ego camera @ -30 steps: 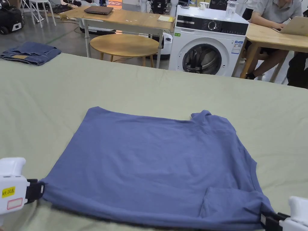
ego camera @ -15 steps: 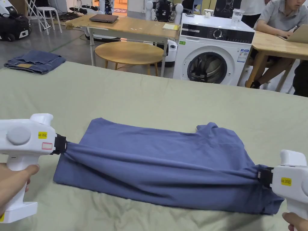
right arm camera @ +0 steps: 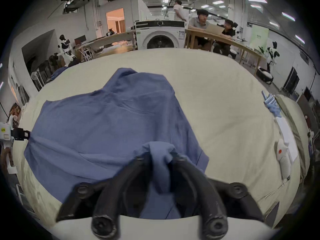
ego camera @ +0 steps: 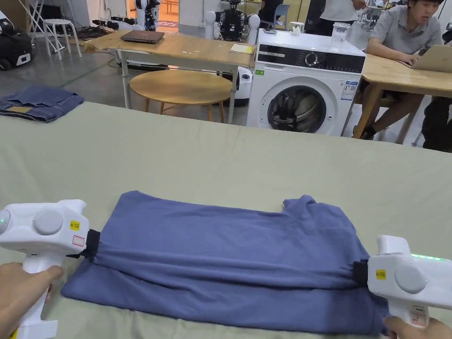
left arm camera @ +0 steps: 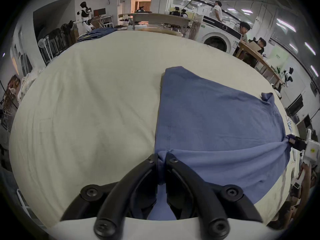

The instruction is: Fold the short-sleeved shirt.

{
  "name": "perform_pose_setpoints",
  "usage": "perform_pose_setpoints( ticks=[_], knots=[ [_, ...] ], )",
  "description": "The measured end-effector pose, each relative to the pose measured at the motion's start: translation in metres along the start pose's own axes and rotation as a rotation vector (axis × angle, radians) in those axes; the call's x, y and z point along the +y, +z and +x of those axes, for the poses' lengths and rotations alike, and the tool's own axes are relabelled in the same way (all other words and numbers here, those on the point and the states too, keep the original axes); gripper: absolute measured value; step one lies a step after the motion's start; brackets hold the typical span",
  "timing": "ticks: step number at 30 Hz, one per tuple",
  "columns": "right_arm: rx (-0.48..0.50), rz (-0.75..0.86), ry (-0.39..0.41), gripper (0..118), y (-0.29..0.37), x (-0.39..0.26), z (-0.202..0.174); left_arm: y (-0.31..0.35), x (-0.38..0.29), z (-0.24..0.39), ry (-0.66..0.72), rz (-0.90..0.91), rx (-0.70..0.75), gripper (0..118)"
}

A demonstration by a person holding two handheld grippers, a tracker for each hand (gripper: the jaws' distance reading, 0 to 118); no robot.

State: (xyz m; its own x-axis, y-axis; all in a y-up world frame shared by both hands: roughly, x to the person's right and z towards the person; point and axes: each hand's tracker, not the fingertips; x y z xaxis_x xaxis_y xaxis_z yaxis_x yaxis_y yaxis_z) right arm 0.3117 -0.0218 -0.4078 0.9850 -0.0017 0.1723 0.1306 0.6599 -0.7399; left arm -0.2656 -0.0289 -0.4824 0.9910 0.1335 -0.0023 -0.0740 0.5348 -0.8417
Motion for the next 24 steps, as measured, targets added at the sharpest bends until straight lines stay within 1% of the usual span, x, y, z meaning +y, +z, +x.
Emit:
perform_pose_setpoints(
  ticks=[1,2,3,5,6,10,11,12,13,14,15,16,17,18,19,22,24],
  knots=[
    [-0.016,0.037,0.022,51,0.006,0.000,-0.002,0.004,-0.003,0.001,-0.007,0.009,0.008,23],
    [-0.027,0.084,0.039,55,0.015,-0.001,-0.005,0.010,-0.006,0.002,-0.017,0.024,0.019,36],
    [-0.033,0.124,0.057,55,0.021,0.000,-0.006,0.016,-0.009,0.003,-0.029,0.046,0.024,42],
    [-0.048,0.203,0.098,55,0.041,-0.003,-0.014,0.033,-0.014,0.007,-0.040,0.127,0.016,42],
    [-0.047,0.249,0.100,54,0.052,-0.006,-0.019,0.043,-0.019,0.010,-0.044,0.168,-0.011,42],
    [-0.035,0.398,0.060,53,0.087,-0.025,-0.038,0.079,-0.042,0.027,-0.087,0.345,-0.059,42],
    [-0.039,0.436,0.049,48,0.096,-0.032,-0.046,0.089,-0.052,0.032,-0.111,0.386,-0.064,42],
    [-0.041,0.463,0.042,48,0.104,-0.038,-0.052,0.097,-0.060,0.038,-0.127,0.430,-0.058,42],
    [-0.035,0.497,0.032,46,0.112,-0.045,-0.058,0.104,-0.069,0.044,-0.140,0.480,-0.037,42],
    [-0.031,0.518,0.027,39,0.118,-0.050,-0.065,0.112,-0.078,0.050,-0.158,0.518,-0.030,42],
    [-0.026,0.529,0.022,20,0.124,-0.054,-0.072,0.118,-0.086,0.056,-0.166,0.553,-0.022,41],
    [-0.012,0.545,0.017,9,0.129,-0.059,-0.078,0.124,-0.094,0.060,-0.176,0.576,-0.028,34],
    [-0.003,0.556,0.018,5,0.133,-0.064,-0.083,0.124,-0.095,0.059,-0.184,0.591,-0.033,19],
    [0.001,0.563,0.023,0,0.137,-0.069,-0.088,0.127,-0.101,0.064,-0.187,0.601,-0.017,0],
    [0.007,0.577,0.027,0,0.140,-0.072,-0.093,0.131,-0.107,0.067,-0.193,0.614,0.004,0],
    [0.013,0.587,0.049,0,0.146,-0.080,-0.104,0.138,-0.117,0.069,-0.182,0.595,-0.023,0],
    [0.027,0.582,0.063,0,0.146,-0.085,-0.105,0.138,-0.121,0.066,-0.166,0.573,-0.010,0]
  ],
)
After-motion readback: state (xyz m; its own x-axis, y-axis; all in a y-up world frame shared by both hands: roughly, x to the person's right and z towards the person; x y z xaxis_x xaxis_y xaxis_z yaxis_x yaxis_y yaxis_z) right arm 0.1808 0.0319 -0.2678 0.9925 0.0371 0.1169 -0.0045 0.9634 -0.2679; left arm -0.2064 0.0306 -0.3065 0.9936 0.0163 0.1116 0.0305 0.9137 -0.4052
